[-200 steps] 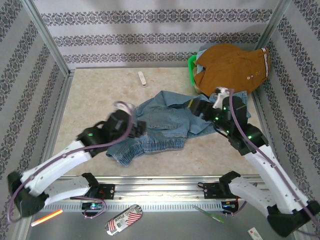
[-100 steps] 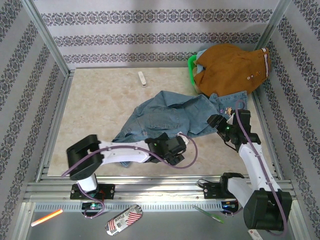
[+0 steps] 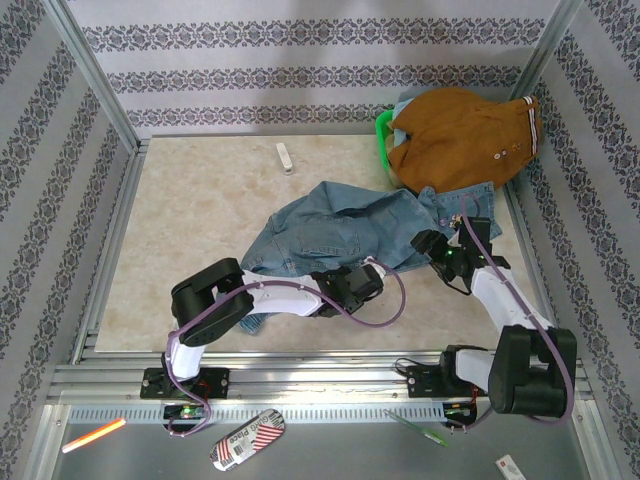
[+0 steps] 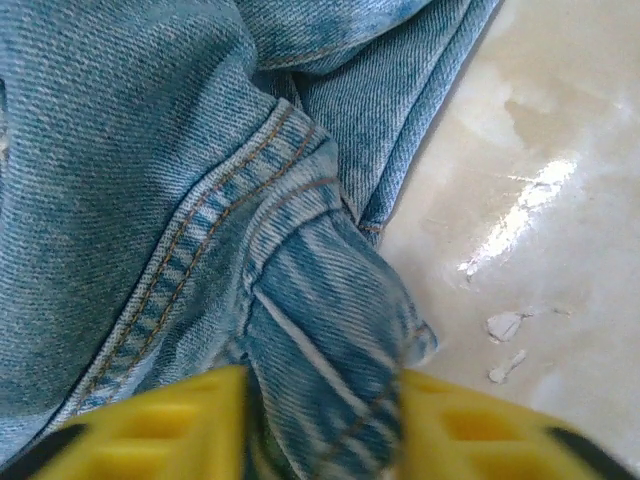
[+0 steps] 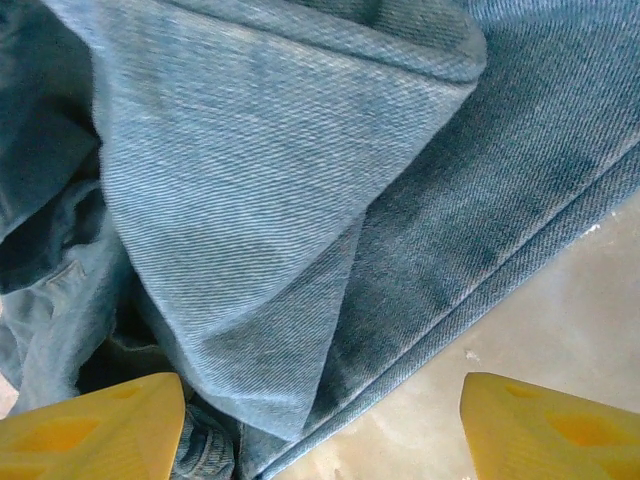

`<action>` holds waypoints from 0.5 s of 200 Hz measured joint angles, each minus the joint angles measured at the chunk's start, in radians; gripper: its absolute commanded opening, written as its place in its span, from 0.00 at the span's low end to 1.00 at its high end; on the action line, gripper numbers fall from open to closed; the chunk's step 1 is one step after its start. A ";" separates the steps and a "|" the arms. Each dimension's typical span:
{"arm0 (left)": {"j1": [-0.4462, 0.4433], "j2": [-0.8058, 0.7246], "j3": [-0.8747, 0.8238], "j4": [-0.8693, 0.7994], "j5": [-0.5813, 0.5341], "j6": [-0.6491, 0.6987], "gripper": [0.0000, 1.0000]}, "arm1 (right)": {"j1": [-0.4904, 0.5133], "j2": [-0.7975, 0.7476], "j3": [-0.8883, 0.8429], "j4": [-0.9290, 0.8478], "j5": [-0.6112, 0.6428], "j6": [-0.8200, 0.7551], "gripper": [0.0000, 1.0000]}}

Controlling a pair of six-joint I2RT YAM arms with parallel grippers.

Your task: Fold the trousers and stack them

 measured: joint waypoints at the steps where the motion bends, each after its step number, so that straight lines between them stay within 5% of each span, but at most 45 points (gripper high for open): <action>1: 0.000 0.000 -0.001 0.000 0.000 0.002 0.11 | 0.000 0.003 0.000 0.002 0.000 0.001 0.70; 8: 0.000 -0.001 -0.007 0.005 0.000 0.004 0.00 | 0.000 0.020 -0.003 0.013 0.000 0.008 0.68; 69: 0.027 -0.213 -0.026 -0.062 0.003 -0.030 0.00 | 0.056 0.143 -0.016 0.095 0.016 0.052 0.67; 100: 0.146 -0.414 -0.004 -0.112 0.050 -0.098 0.00 | 0.113 0.180 -0.015 0.126 0.035 0.074 0.63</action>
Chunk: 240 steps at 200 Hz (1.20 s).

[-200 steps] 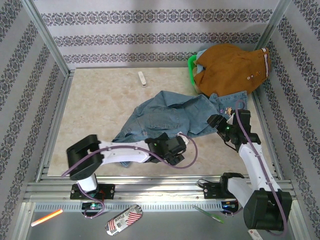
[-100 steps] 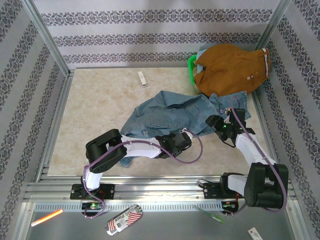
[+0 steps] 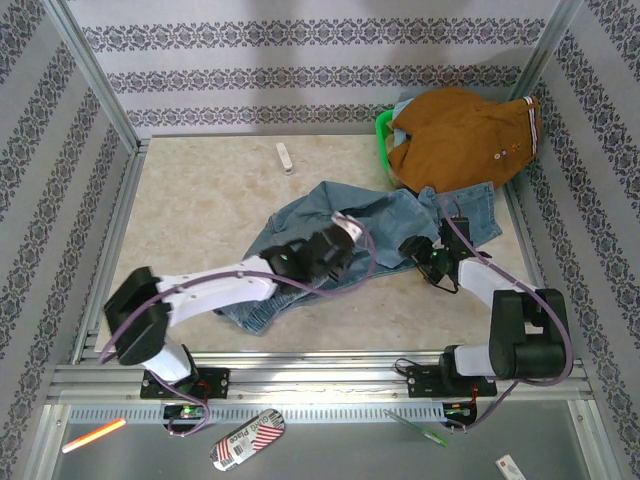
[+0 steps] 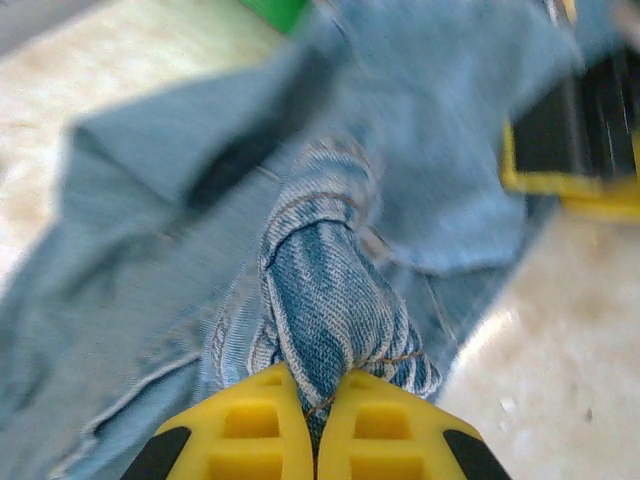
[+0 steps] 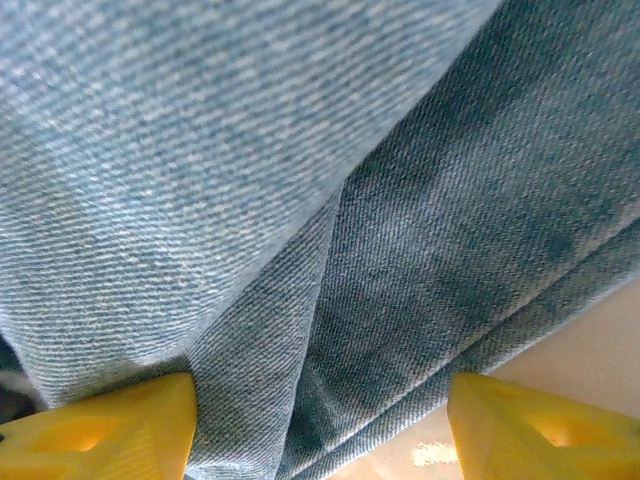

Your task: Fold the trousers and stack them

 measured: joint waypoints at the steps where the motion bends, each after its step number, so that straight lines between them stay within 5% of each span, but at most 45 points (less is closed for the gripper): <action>1: 0.007 -0.008 0.000 0.000 0.001 -0.003 0.00 | 0.002 0.001 0.000 0.001 0.001 0.000 0.62; 37: 0.177 -0.174 0.001 -0.056 0.003 -0.064 0.00 | 0.014 0.064 0.013 0.032 0.033 0.031 0.43; 64: 0.272 -0.273 -0.021 -0.092 0.003 -0.108 0.00 | 0.021 0.092 0.024 0.041 0.066 0.034 0.00; 116: 0.435 -0.433 -0.098 -0.172 0.008 -0.160 0.00 | 0.021 0.025 0.027 -0.002 0.081 0.024 0.00; 196: 0.728 -0.534 -0.098 -0.265 -0.004 -0.195 0.00 | 0.037 -0.477 -0.052 -0.240 0.066 -0.001 0.00; 240: 0.910 -0.481 -0.126 -0.262 0.027 -0.232 0.00 | 0.151 -0.628 -0.132 -0.393 0.054 0.029 0.00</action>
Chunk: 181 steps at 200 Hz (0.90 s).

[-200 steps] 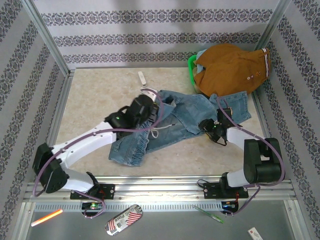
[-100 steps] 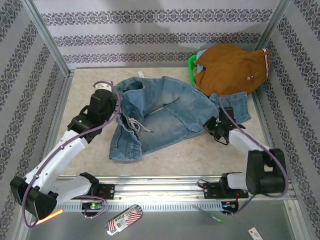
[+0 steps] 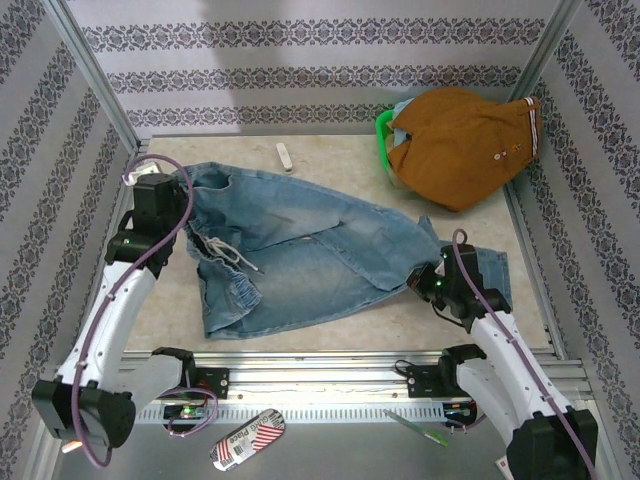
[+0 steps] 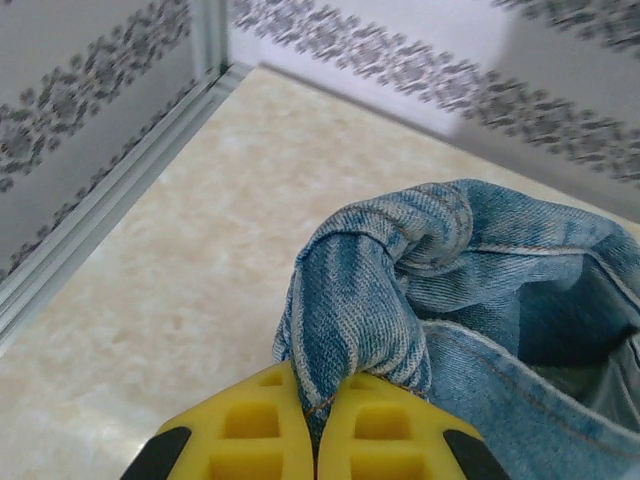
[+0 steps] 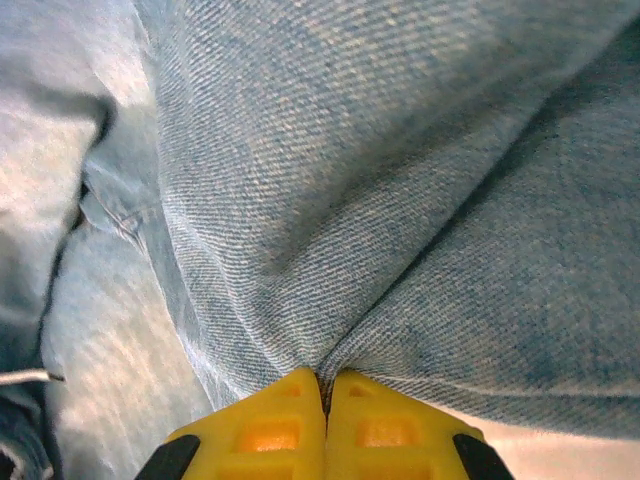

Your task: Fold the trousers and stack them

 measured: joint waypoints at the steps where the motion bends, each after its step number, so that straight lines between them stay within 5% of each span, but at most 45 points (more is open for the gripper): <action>1: 0.003 0.003 0.000 0.000 0.000 -0.001 0.00 | 0.002 -0.001 0.000 -0.001 0.000 0.000 0.00; 69: 0.226 0.238 0.082 -0.016 0.045 -0.042 0.00 | 0.226 -0.026 -0.065 -0.010 0.028 0.130 0.00; 134: 0.297 0.506 0.250 -0.017 0.066 -0.015 0.00 | 0.335 0.163 -0.003 0.103 0.046 0.176 0.00; 141: 0.303 0.553 0.272 -0.013 0.071 -0.011 0.11 | 0.335 0.185 0.010 0.116 0.046 0.176 0.00; 148: 0.308 0.598 0.293 -0.011 0.074 -0.002 0.40 | 0.335 0.206 0.023 0.130 0.046 0.176 0.00; 162: 0.319 0.671 0.329 -0.008 0.082 0.006 0.77 | 0.335 0.233 0.045 0.152 0.046 0.175 0.03; 181: 0.334 0.733 0.385 -0.028 0.108 0.014 0.94 | 0.335 0.239 0.067 0.162 0.047 0.171 0.07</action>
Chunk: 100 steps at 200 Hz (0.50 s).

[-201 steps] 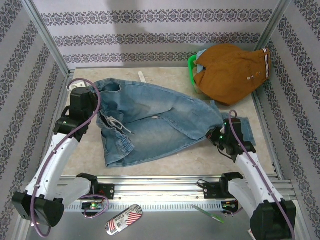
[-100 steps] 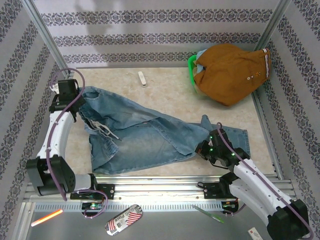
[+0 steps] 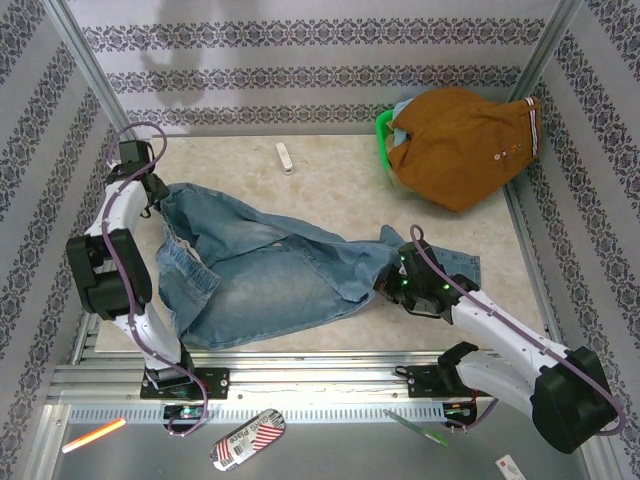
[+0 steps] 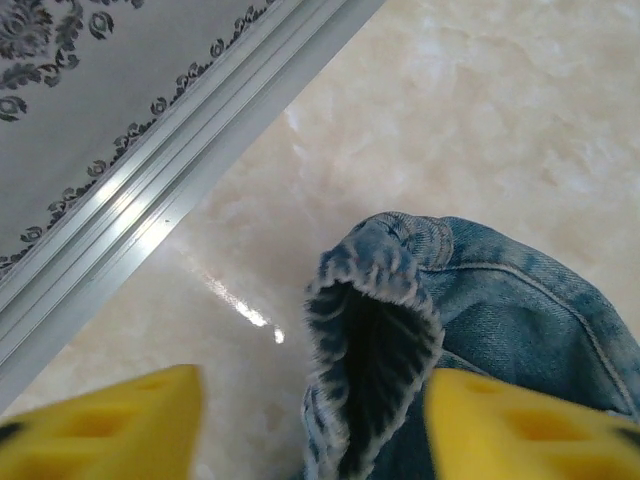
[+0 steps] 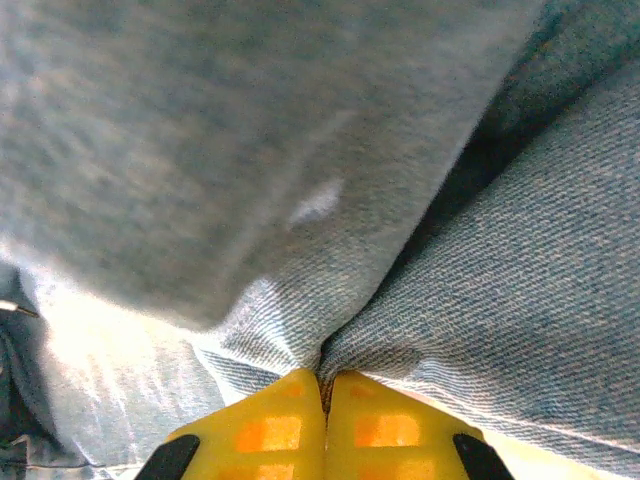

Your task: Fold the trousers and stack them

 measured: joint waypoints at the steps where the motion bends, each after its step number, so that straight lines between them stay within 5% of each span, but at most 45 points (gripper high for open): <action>1: 0.002 0.003 0.005 -0.003 0.001 0.000 0.95 | 0.000 0.000 0.001 0.000 0.000 0.000 0.07; 25: 0.008 -0.025 0.055 -0.044 0.027 -0.005 1.00 | 0.000 0.000 0.019 0.000 0.000 -0.016 0.10; 52: -0.054 -0.239 -0.021 -0.093 0.010 -0.007 1.00 | 0.000 0.000 0.031 0.000 0.001 -0.029 0.17; 100: -0.478 -0.683 -0.301 -0.256 -0.088 -0.093 1.00 | 0.000 -0.035 0.033 -0.003 0.002 -0.052 0.21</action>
